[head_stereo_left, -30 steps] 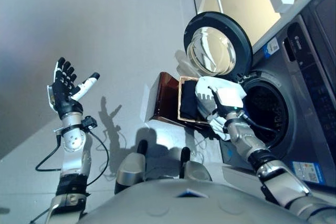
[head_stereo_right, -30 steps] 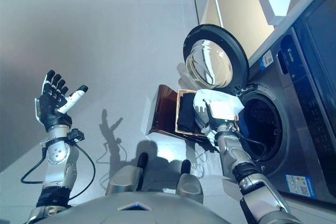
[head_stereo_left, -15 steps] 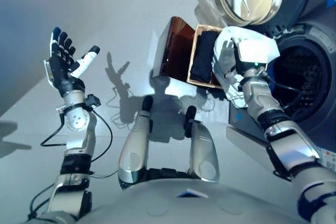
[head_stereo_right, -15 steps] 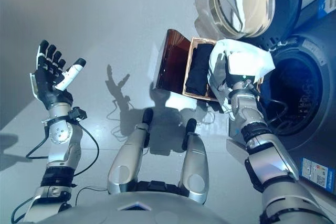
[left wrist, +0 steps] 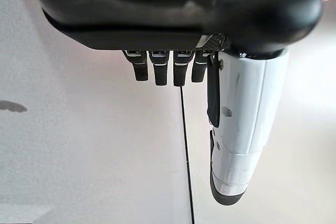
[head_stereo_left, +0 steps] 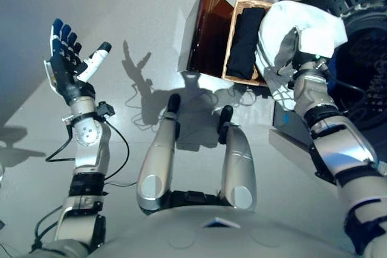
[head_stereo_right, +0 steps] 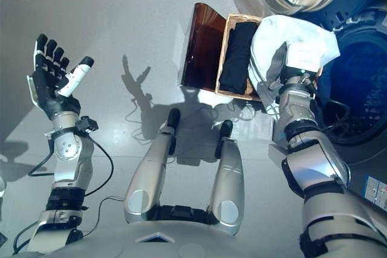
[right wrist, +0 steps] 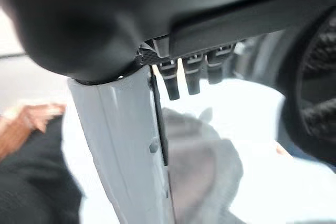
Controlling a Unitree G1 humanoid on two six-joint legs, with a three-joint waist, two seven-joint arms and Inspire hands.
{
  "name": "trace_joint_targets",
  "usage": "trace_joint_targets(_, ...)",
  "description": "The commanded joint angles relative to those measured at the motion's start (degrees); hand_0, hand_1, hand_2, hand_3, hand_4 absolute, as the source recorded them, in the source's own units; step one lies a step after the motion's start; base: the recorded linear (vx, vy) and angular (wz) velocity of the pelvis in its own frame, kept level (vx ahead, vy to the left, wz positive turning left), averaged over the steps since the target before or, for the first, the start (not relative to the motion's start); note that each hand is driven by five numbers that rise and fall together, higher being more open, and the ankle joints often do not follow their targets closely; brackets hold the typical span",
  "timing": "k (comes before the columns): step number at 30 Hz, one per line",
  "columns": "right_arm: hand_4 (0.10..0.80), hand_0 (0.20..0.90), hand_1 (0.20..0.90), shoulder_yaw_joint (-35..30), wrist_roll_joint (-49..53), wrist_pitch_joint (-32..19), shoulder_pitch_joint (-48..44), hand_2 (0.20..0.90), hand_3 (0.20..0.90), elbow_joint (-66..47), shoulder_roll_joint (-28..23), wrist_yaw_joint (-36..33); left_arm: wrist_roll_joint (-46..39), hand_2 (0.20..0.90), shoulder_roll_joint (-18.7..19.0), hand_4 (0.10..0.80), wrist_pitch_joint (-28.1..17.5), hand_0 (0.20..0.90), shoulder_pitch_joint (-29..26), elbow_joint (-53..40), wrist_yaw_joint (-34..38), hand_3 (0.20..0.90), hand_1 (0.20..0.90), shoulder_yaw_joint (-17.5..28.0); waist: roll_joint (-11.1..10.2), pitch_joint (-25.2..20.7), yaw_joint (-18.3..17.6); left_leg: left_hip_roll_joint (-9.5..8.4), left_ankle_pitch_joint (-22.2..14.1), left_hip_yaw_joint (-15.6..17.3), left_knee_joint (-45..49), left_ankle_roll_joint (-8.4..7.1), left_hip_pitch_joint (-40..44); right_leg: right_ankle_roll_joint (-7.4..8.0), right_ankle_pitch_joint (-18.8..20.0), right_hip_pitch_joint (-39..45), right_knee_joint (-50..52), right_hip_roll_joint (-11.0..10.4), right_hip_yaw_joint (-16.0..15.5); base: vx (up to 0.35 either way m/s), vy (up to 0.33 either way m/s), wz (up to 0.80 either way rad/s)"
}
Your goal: Pick up the clothes and place them into the washing machine
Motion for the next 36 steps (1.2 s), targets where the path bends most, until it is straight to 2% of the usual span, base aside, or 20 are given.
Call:
trace_joint_targets(1,0.8,0.9,0.9,3.04,0.68,1.62,-2.96,0.9,0.9,2.56,-5.66,-2.64,1.91,0.9,3.42,0.8,-4.59,0.9,0.92,-7.94,1.53,0.9,0.9,2.0,1.94,-4.34,0.02,-1.92,-3.43,0.96,1.55,-0.59,-1.53,-0.6,0.02,-1.67,-0.87,0.86,-1.39,0.0,0.0,0.0)
trace_joint_targets(4,0.8,0.9,0.9,3.67,0.84,1.41,-3.38,0.9,0.9,4.23,-5.85,-2.08,2.43,0.9,3.48,0.8,-4.5,0.9,0.55,-7.98,1.66,0.9,0.9,1.73,2.74,-3.78,0.27,-2.17,-3.09,0.91,1.57,-0.72,-2.46,-0.58,0.07,-2.78,-0.41,0.74,-1.27,-0.056,0.007,-0.01)
trace_joint_targets(7,0.8,0.9,0.9,4.79,1.5,1.26,-4.46,0.9,0.9,9.71,-6.73,-1.02,2.25,0.9,3.82,0.8,-4.83,0.9,0.86,-9.71,0.63,0.9,0.9,0.55,4.55,-3.04,1.4,-2.81,-2.38,0.6,1.85,-0.87,-4.66,-0.66,-0.13,-4.57,0.37,0.29,-1.6,-0.028,0.0,0.07)
trace_joint_targets(8,0.8,0.9,0.9,5.57,1.73,1.1,-5.33,0.9,0.9,11.65,-7.46,-0.4,1.69,0.9,3.8,0.8,-4.85,0.9,1.14,-9.93,-0.21,0.9,0.9,-0.21,5.37,-3.08,2.17,-2.99,-4.05,0.34,2.3,-0.92,-5.03,-0.36,-2.11,-5.15,1.48,0.13,-1.46,-0.048,0.006,0.09)
trace_joint_targets(9,0.8,0.9,0.9,5.56,1.76,1.06,-5.4,0.9,0.9,11.69,-7.49,-0.44,1.68,0.9,3.78,0.8,-4.87,0.9,1.1,-9.98,-0.22,0.9,0.9,-0.22,5.47,-2.83,2.17,-2.99,-2.17,0.53,1.99,-0.87,-5.78,-0.6,-0.29,-5.78,0.96,0.03,-1.69,0.067,-0.009,0.19)
trace_joint_targets(10,0.8,0.9,0.9,5.82,1.53,0.92,-5.25,0.9,0.9,12.54,-8.06,0.1,1.71,0.9,3.76,0.8,-5.01,0.9,1.28,-10.07,-0.68,0.9,0.9,-0.86,5.96,-2.98,2.66,-3.1,-4.14,0.32,2.66,-0.86,-5.78,-0.29,-2.38,-5.99,2.06,-0.17,-1.44,-0.017,-0.001,0.16)
trace_joint_targets(13,0.8,0.9,0.9,6.04,1.53,0.74,-5.7,0.9,0.9,13.92,-8.96,0.8,1.25,0.9,3.76,0.8,-5.1,0.9,1.39,-10.43,-1.8,0.9,0.9,-1.79,6.8,-2.95,3.58,-3.45,-3.94,0.16,2.8,-0.73,-6.79,-0.18,-2.4,-6.92,2.45,-0.58,-1.46,0.028,-0.014,0.06)
trace_joint_targets(14,0.8,0.9,0.9,6.35,1.11,0.78,-6.11,0.9,0.9,14.77,-9.83,1.35,0.86,0.9,3.92,0.8,-5.29,0.9,1.53,-10.96,-3.08,0.9,0.9,-2.69,7.69,-2.96,4.43,-3.81,-3.65,0.01,3.14,-0.64,-7.6,-0.14,-2.51,-7.97,3.6,-0.92,-1.34,-0.003,-0.008,0.04)
trace_joint_targets(15,0.665,0.711,0.711,6.33,1.11,0.76,-6.09,0.711,0.711,14.77,-9.87,1.36,0.83,0.9,3.92,0.8,-5.29,0.9,1.53,-10.96,-3.12,0.9,0.9,-2.72,7.7,-3.02,4.45,-3.83,-3.66,0.0,3.19,-0.64,-7.68,-0.14,-2.54,-8.05,3.65,-0.93,-1.35,0.025,-0.015,0.14)
trace_joint_targets(16,0.3,0.2,0.2,6.16,0.61,0.7,-5.49,0.2,0.2,15.11,-10.7,1.65,0.66,0.9,3.93,0.8,-5.5,0.9,1.75,-11.16,-4.11,0.9,0.9,-3.55,8.11,-3.31,4.87,-4.06,-3.39,-0.17,2.49,-0.63,-7.36,-0.14,-2.82,-8.05,3.64,-1.24,-1.25,0.046,-0.006,0.2)
trace_joint_targets(19,0.3,0.2,0.2,5.97,-0.2,0.53,-4.41,0.2,0.2,14.7,-11.36,1.78,0.62,0.9,4.11,0.8,-6.0,0.9,1.47,-11.39,-4.83,0.9,0.9,-4.38,8.62,-3.95,5.7,-4.5,-2.74,-0.2,0.87,-0.53,-6.77,-0.01,-2.7,-7.74,3.15,-1.69,-1.14,0.03,-0.001,0.09)
trace_joint_targets(27,0.3,0.2,0.2,3.59,0.53,0.01,-0.67,0.2,0.2,12.93,-10.23,0.81,0.15,0.9,4.19,0.8,-6.87,0.9,0.31,-11.0,-5.48,0.9,0.9,-5.16,8.19,-6.42,6.47,-5.2,-1.48,-0.66,-3.89,-0.29,-2.89,0.22,-2.01,-4.32,-0.09,-2.37,-1.2,0.044,0.002,0.08)
trace_joint_targets(28,0.3,0.2,0.2,2.01,2.31,-0.42,-0.03,0.2,0.2,12.09,-9.9,0.08,-0.26,0.9,3.86,0.8,-7.0,0.9,0.29,-10.88,-5.66,0.9,0.9,-5.23,8.16,-6.84,6.49,-5.17,0.88,-0.62,-5.91,-0.24,-1.88,0.01,0.46,-3.23,-2.25,-2.47,-1.42,0.025,0.008,0.04)
trace_joint_targets(29,0.3,0.2,0.2,2.03,2.3,-0.42,0.06,0.2,0.2,12.1,-9.89,0.1,-0.26,0.9,3.86,0.8,-6.99,0.9,0.34,-10.83,-5.66,0.9,0.9,-5.27,7.98,-7.09,6.46,-5.24,-0.96,-0.81,-5.71,-0.28,-1.07,0.24,-1.43,-2.56,-1.77,-2.47,-1.17,-0.062,0.045,0.05)
trace_joint_targets(30,0.3,0.2,0.2,0.37,4.87,-1.07,0.18,0.2,0.2,11.33,-9.99,-0.86,-0.73,0.9,3.43,0.8,-7.09,0.9,0.5,-10.4,-5.72,0.9,0.9,-5.44,7.9,-7.32,6.34,-5.29,1.2,-0.69,-7.27,-0.21,-0.25,0.04,0.84,-1.63,-3.6,-2.53,-1.32,0.032,0.028,0.07)
trace_joint_targets(32,0.3,0.2,0.2,-0.94,7.06,-1.57,0.22,0.2,0.2,11.05,-9.91,-1.49,-0.89,0.9,3.28,0.8,-7.11,0.9,0.46,-9.94,-5.63,0.9,0.9,-5.57,7.77,-7.48,6.27,-5.25,1.47,-0.61,-8.12,-0.18,0.77,0.13,1.21,-0.53,-4.61,-2.64,-1.34,-0.024,0.042,0.05)
trace_joint_targets(34,0.3,0.2,0.2,-7.04,17.0,-4.62,1.01,0.2,0.2,9.02,-9.86,-4.61,-1.37,0.9,2.85,0.8,-7.17,0.9,0.47,-9.01,-5.36,0.9,0.9,-5.61,7.37,-8.06,5.89,-5.28,1.82,-0.48,-9.96,-0.08,3.12,0.29,2.04,1.72,-6.73,-2.79,-1.03,0.028,0.037,0.0)
trace_joint_targets(35,0.3,0.2,0.2,-7.15,17.01,-4.61,1.14,0.2,0.2,8.96,-9.87,-4.63,-1.37,0.9,2.9,0.8,-7.19,0.9,0.45,-8.98,-5.35,0.9,0.9,-5.68,7.35,-7.99,5.97,-5.26,1.83,-0.47,-10.03,-0.07,3.27,0.29,2.06,1.87,-6.8,-2.78,-1.03,0.034,0.05,-0.04)
trace_joint_targets(36,0.3,0.2,0.2,-13.05,24.36,-7.32,4.77,0.2,0.2,6.22,-8.69,-7.64,-1.12,0.9,2.45,0.8,-7.12,0.9,0.56,-8.84,-4.61,0.9,0.9,-5.02,7.13,-8.17,5.18,-5.21,1.96,-0.22,-11.38,0.04,4.78,0.45,2.4,3.46,-8.41,-2.85,-0.89,0.023,0.035,-0.06)
